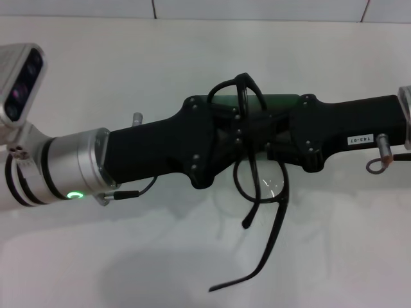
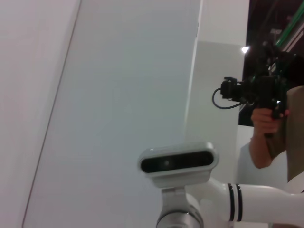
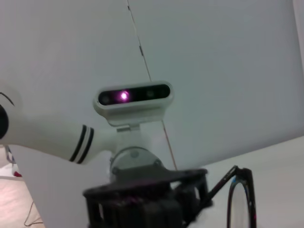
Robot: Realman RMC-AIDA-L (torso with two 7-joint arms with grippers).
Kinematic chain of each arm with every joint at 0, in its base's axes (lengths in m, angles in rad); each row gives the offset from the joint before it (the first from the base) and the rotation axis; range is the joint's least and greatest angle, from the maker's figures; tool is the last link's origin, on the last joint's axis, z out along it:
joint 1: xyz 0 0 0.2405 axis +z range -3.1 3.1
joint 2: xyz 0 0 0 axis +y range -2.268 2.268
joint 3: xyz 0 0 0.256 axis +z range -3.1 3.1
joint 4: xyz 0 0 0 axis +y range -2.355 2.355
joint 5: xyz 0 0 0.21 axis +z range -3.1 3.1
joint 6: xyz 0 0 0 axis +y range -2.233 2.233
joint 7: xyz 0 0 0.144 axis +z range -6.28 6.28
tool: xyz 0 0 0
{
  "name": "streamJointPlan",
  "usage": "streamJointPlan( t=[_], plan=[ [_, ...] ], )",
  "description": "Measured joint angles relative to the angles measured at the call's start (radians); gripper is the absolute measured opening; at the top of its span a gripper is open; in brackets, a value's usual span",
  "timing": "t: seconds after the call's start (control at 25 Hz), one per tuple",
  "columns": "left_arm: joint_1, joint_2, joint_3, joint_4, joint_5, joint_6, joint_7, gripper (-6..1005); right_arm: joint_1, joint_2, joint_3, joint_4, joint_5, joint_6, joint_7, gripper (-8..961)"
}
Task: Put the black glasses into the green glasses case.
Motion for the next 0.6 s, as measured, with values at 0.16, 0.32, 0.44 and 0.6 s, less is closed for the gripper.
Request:
streamJointPlan(
  t=[0.16,0.32,0.44,0.6],
  plan=[
    [-0.009,-0.001,0.000,-0.030,0.001,-0.018,0.016,35,0.004,0.000,0.000,0.013,0.018,-0.014,-0.003,104],
    [-0.013,-0.002,0.000,-0.040,-0.002,-0.028,0.023,35,0.006,-0.002,0.003,0.021,0.027,-0.020,-0.008,104],
    [-0.013,-0.002,0.000,-0.041,-0.004,-0.026,0.024,35,0.006,-0.002,0.005,0.022,0.027,-0.022,-0.011,104],
    [-0.010,-0.002,0.000,-0.035,-0.009,0.010,0.026,35,-0.001,-0.004,0.012,0.022,0.028,-0.009,-0.020,105]
  ],
)
